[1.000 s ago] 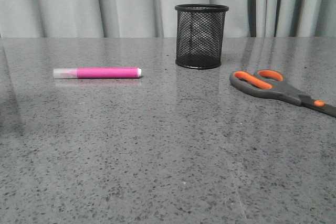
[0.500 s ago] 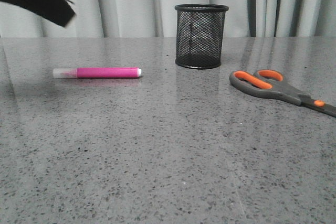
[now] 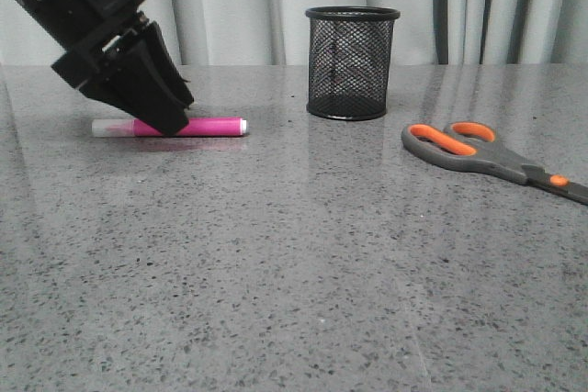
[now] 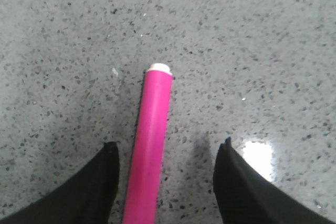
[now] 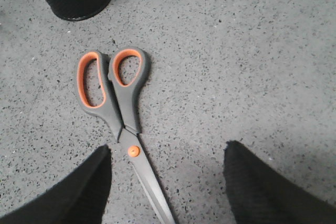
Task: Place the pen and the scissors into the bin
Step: 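Lower the left gripper onto the pink marker and close it, then lift the pink marker with the left gripper toward the mesh cup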
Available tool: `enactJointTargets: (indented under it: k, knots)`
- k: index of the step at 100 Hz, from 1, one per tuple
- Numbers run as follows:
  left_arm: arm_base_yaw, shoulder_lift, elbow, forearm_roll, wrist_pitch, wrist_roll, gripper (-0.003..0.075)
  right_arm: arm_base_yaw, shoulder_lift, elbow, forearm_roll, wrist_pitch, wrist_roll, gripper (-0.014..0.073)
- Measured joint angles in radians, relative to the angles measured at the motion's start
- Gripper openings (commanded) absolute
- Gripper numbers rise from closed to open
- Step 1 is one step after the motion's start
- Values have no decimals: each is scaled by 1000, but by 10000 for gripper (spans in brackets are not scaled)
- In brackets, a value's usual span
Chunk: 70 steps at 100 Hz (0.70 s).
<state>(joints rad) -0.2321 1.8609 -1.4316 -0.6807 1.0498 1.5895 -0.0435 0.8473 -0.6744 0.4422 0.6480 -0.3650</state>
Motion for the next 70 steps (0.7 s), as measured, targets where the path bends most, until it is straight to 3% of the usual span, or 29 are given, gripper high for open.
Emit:
enactJointTargets:
  k: [21,33,47,58,70]
  knots:
    - [0,27,-1,5,-30,5,372,0,0,0,0,6,0,421]
    - [0,35,-6,4,-30,5,321,0,0,0,0,7,0,421]
    - [0,39,-8,4,-11,5,170,0,0,0,0,7,0,421]
    - [0,41,-10,4,-2,-10,-21,0,0,0,0,8,0,421]
    - [0,49,-37,16,20,-63,-19,0,0,0,0,8,0,421]
